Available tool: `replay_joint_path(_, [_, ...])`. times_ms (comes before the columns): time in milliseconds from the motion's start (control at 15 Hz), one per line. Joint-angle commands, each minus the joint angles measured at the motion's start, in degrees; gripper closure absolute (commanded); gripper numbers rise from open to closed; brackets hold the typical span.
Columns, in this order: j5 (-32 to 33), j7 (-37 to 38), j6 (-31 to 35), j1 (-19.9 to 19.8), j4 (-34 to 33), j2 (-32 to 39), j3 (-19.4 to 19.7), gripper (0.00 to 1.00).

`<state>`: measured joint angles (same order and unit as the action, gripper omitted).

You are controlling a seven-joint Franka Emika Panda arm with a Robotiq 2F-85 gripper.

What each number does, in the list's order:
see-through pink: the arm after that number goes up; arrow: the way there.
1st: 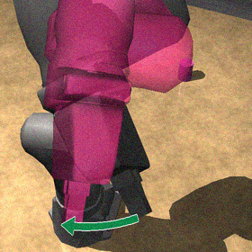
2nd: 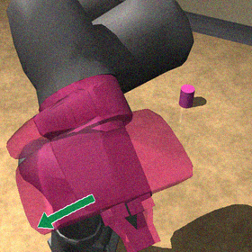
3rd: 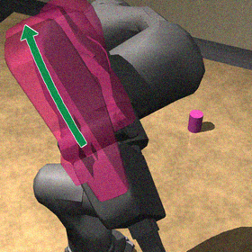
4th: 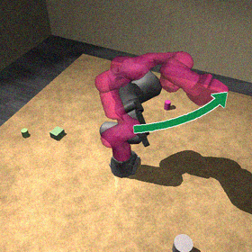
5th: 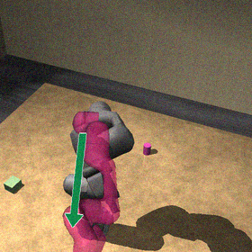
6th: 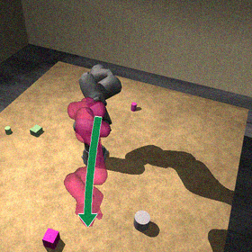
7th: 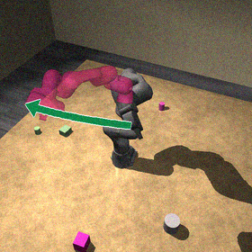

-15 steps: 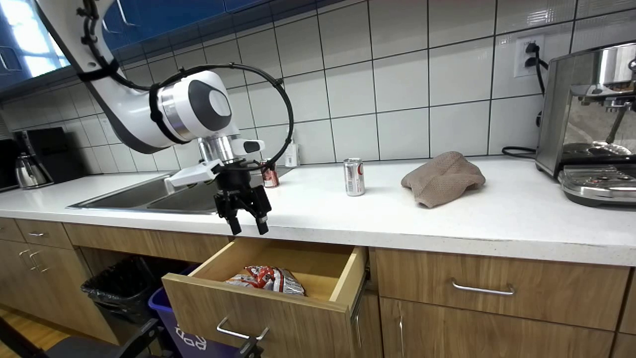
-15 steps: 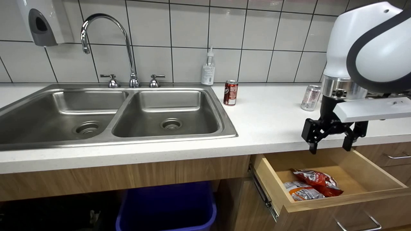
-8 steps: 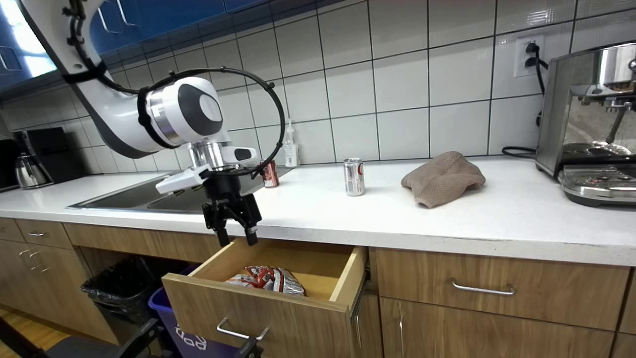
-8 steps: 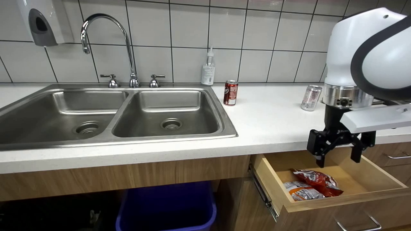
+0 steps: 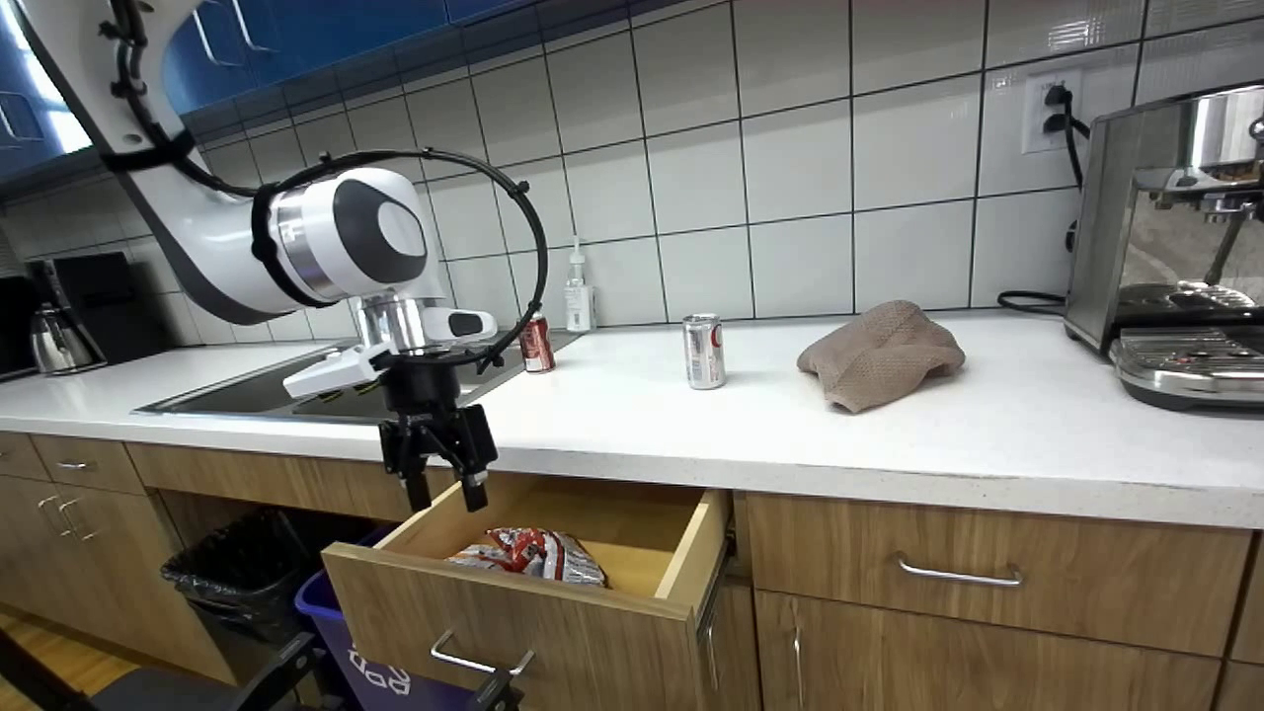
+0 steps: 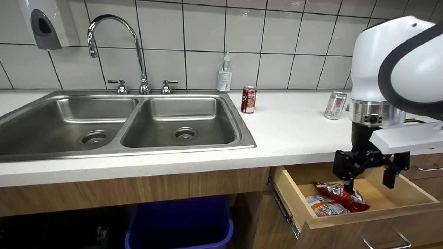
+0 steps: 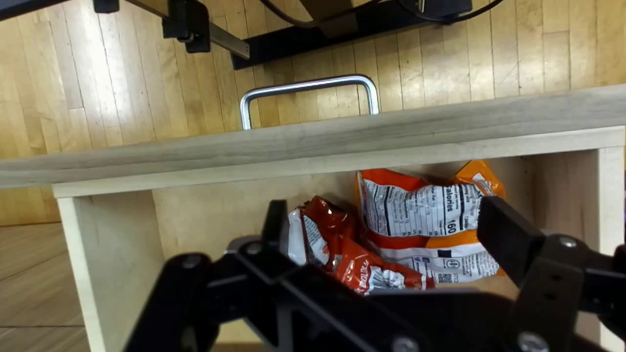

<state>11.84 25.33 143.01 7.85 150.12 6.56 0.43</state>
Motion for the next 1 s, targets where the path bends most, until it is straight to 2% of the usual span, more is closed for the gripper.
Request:
replay_joint_path(0, [-3.20,-3.84,-0.50,-1.28,2.57,-2.76,-1.11,0.00])
replay_joint_path(400, [-5.76,-10.81,-1.98,-2.31,4.79,-4.01,-0.94,0.00])
replay_joint_path(933, [-5.11,-13.95,-3.87,-2.59,6.70,-3.83,-0.92,0.00])
